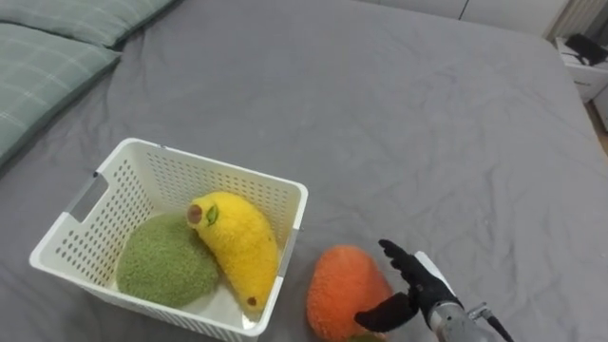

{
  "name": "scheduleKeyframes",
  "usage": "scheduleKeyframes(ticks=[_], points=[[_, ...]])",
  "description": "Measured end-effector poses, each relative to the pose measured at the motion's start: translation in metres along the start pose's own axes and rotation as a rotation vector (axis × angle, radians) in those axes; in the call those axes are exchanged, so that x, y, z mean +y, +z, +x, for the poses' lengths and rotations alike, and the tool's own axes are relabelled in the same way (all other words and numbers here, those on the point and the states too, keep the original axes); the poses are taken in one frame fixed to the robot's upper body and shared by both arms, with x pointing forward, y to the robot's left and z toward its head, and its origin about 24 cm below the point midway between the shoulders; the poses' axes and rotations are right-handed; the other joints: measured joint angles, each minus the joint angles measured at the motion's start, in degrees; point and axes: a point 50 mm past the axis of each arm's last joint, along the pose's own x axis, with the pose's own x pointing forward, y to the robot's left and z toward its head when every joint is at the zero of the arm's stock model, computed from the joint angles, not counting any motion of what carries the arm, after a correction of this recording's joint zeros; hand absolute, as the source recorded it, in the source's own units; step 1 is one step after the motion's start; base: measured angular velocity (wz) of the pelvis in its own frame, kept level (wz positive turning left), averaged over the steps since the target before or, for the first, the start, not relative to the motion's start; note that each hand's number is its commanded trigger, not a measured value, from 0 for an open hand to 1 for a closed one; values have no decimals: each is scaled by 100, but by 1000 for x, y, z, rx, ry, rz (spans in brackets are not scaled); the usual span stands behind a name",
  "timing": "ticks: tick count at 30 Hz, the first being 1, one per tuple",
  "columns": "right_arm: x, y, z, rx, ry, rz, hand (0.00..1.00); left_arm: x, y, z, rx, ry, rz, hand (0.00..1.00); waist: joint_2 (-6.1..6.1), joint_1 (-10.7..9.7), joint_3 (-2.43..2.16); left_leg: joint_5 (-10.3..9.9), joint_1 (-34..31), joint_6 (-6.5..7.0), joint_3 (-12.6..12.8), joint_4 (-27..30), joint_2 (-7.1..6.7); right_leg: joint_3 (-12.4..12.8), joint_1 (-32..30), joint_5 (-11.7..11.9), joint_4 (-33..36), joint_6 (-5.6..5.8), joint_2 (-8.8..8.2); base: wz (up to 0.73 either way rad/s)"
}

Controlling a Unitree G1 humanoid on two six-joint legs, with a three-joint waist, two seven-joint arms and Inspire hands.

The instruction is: Collect toys from the bed

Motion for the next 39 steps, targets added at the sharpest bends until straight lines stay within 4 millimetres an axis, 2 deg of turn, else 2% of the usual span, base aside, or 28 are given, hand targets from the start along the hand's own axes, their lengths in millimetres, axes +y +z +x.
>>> scheduleKeyframes(ticks=[4, 6, 8, 9, 10, 11, 12, 13, 17, 27, 39], points=[[9, -5, 0, 24, 40, -33, 0, 1, 0, 0, -3, 1, 4, 0, -9, 23, 29, -2, -1, -2, -7, -1, 2, -33, 6, 0, -3, 0, 0, 0], [14, -10, 0, 44, 71, -65, 0, 1, 1, 0, -11, 2, 2, 0, -13, 71, 79, -7, -11, -3, -9, 5, 2, -50, 5, 0, -3, 0, -2, 0], [18, -14, -1, 61, 87, -75, 26, 0, 2, 0, -17, 0, 2, 0, -18, 88, 85, -31, -51, -2, -19, 29, 10, -78, -3, 0, -3, 0, -3, 3], [21, -17, 0, 75, 95, -73, 51, 0, 3, 0, -22, -2, 5, 0, -37, 98, 72, -33, -66, -2, -31, 33, 10, -110, -7, 0, -5, 0, -8, 7], [22, -19, 0, 81, 98, -72, 68, -1, 3, 0, -25, -3, 4, 0, -41, 104, 68, -33, -75, -2, -39, 35, 10, -122, -10, 0, -5, 0, -9, 6], [23, -21, 0, 89, 102, -71, 73, -1, 3, 0, -28, -4, 3, 0, -53, 123, 61, -34, -81, -2, -48, 37, 10, -133, -12, 0, -6, 0, -9, 4], [23, -22, 0, 93, 102, -72, 92, -1, 3, 0, -28, -4, 3, 0, -60, 131, 56, -36, -82, -2, -51, 39, 9, -138, -11, 0, -6, 0, -8, 3], [23, -22, 1, 92, 99, -72, 100, -1, 3, 0, -28, -3, 2, 0, -61, 135, 55, -37, -83, -1, -58, 40, 8, -139, -10, 0, -6, 0, -8, 0], [20, -21, 4, 89, 83, -76, 100, -2, 4, 0, -40, -6, 3, 0, -68, 153, 48, -37, -86, -1, -62, 38, 6, -141, -9, 0, -7, 1, -5, 0], [40, -24, 2, 109, 164, -90, 100, -2, 6, -1, -52, -7, 1, 0, -71, 244, 41, -36, -87, 0, -65, 39, 3, -141, -5, 0, -8, 2, -8, 0], [41, -23, 3, 105, 184, -115, 100, -2, 5, -1, -55, -9, -1, 0, -59, 311, 42, -35, -82, 0, -74, 84, 2, -138, 2, 0, -8, 2, -9, 0]])
